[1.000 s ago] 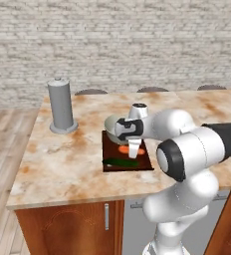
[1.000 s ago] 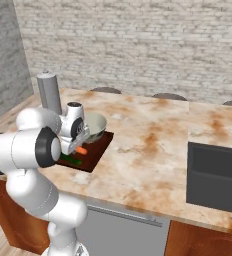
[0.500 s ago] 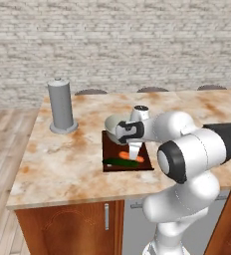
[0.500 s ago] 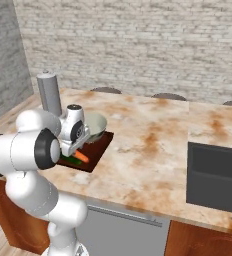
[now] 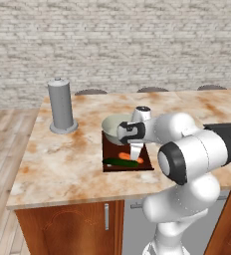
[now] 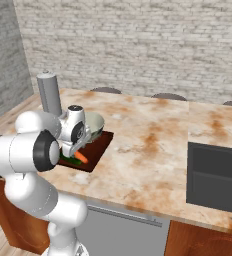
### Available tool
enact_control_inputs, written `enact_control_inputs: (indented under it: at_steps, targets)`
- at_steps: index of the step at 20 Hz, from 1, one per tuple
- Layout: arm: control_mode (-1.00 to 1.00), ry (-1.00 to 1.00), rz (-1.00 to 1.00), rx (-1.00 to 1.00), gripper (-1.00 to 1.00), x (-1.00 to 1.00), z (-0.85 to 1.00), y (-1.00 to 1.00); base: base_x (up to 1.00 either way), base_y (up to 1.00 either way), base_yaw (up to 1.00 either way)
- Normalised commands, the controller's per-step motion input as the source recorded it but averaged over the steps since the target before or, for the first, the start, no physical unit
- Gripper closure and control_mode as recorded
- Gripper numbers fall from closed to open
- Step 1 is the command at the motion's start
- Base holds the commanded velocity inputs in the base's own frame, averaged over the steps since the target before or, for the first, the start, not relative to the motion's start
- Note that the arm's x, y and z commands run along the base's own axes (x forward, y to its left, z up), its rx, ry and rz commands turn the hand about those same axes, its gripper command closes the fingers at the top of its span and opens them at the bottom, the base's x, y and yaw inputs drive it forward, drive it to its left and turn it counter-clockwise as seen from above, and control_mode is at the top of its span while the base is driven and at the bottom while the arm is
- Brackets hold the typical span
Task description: Place the two vegetables and bowl onto the tray for setting up a vegetable dip station.
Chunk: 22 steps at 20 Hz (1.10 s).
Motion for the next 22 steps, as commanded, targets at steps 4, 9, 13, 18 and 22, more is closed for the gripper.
enact_control_inputs:
  at_steps: [4,9,13,18,22]
  targets:
    - [-1.0,0.03,-0.09,0.02,-1.0,-0.28,0.11,0.0,0.0,0.0,0.0]
    - [-1.0,0.01,-0.14,0.01,-1.0,-0.27,0.14,0.0,0.0,0.0,0.0]
    - [-1.0,0.0,-0.02,0.0,-1.0,-0.34,0.23,0.02,0.0,0.0,0.0]
    - [-1.0,0.03,0.0,0.0,-1.0,-0.41,0.22,0.06,0.0,0.0,0.0]
    - [-1.0,0.09,-0.07,0.0,-1.0,-0.41,0.2,0.07,0.0,0.0,0.0]
